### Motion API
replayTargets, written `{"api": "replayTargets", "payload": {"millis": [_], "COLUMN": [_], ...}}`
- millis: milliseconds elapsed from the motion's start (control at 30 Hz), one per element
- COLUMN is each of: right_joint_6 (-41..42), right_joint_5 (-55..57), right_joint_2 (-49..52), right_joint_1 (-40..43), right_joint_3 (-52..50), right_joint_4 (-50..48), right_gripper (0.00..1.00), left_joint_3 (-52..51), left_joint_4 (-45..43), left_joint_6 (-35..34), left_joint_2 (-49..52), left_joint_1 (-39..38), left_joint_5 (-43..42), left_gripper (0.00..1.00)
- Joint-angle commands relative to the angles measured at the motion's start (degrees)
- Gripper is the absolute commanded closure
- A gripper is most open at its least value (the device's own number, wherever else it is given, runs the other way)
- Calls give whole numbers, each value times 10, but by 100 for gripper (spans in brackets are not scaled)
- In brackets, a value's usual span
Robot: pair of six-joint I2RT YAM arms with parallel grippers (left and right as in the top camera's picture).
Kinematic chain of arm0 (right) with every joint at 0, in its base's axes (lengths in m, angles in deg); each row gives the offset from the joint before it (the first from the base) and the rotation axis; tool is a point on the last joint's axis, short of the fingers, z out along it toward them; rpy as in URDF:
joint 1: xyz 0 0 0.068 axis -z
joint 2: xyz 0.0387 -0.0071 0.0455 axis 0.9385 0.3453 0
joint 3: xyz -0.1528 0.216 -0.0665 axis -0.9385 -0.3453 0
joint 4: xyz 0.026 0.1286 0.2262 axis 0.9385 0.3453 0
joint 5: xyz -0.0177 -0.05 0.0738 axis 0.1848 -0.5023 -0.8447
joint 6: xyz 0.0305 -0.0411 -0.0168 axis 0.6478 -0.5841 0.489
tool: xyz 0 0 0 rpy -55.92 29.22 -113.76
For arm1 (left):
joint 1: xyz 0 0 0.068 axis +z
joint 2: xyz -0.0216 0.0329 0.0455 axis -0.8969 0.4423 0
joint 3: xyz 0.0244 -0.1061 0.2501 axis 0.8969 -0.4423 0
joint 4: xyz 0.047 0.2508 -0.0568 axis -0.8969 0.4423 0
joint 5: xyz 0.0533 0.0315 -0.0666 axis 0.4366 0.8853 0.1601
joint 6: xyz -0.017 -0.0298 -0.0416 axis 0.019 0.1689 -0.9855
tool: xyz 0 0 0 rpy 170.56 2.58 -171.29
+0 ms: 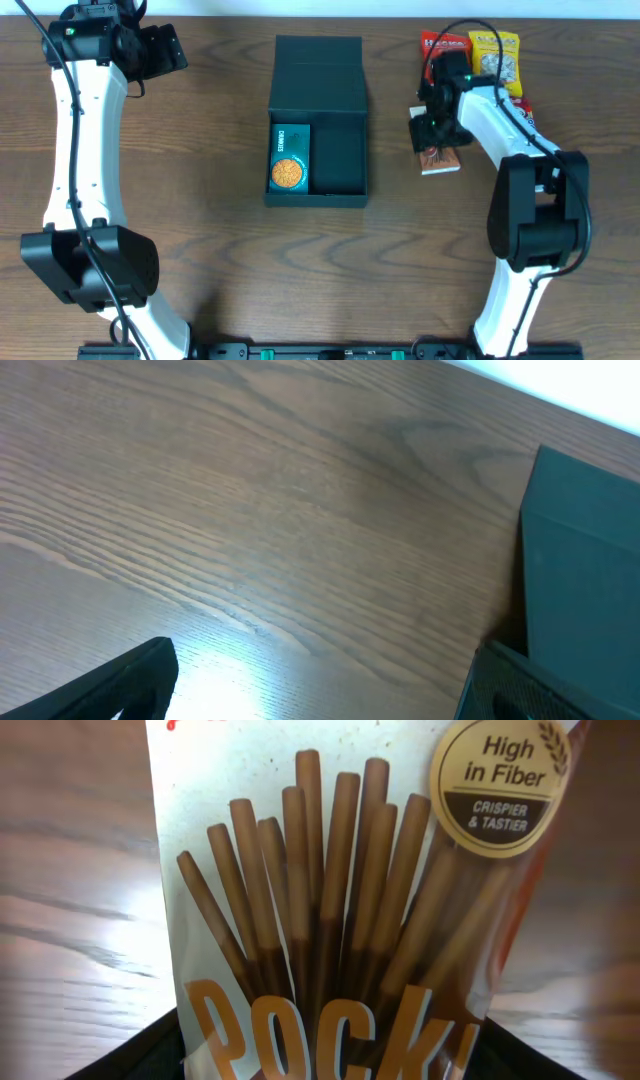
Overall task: Pack container
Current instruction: 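Grasp the brown Pocky box with the right gripper, then carry the Pocky box left and lower it into the green box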
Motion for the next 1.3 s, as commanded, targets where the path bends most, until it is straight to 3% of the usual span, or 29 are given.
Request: {"api": "replayTargets", "payload": {"millis": [0, 367, 567, 800, 1267], "right_joint_6": [14, 49, 123, 205, 208], "right_joint_5": [-23, -94, -94, -75, -12], "right_joint_2": [0, 0, 0, 0, 0], "right_joint_1": [-14, -100, -169, -226, -246], "right_joint_3": [70, 256, 258, 255, 243], "right_joint_4": [30, 193, 224, 220, 210], "right_gripper": [34, 32, 24, 23, 19], "left_joint_3": [9, 9, 9, 9, 9], "left_joint_4": [1, 1, 1, 0, 2], "left_joint_6": [8, 8, 8, 8, 9], "left_joint_2": [-2, -2, -2, -2, -2], "left_joint_1": [4, 4, 4, 4, 4], "left_joint_5": [0, 0, 0, 0, 0], "left_gripper": [5, 5, 5, 5, 5]}}
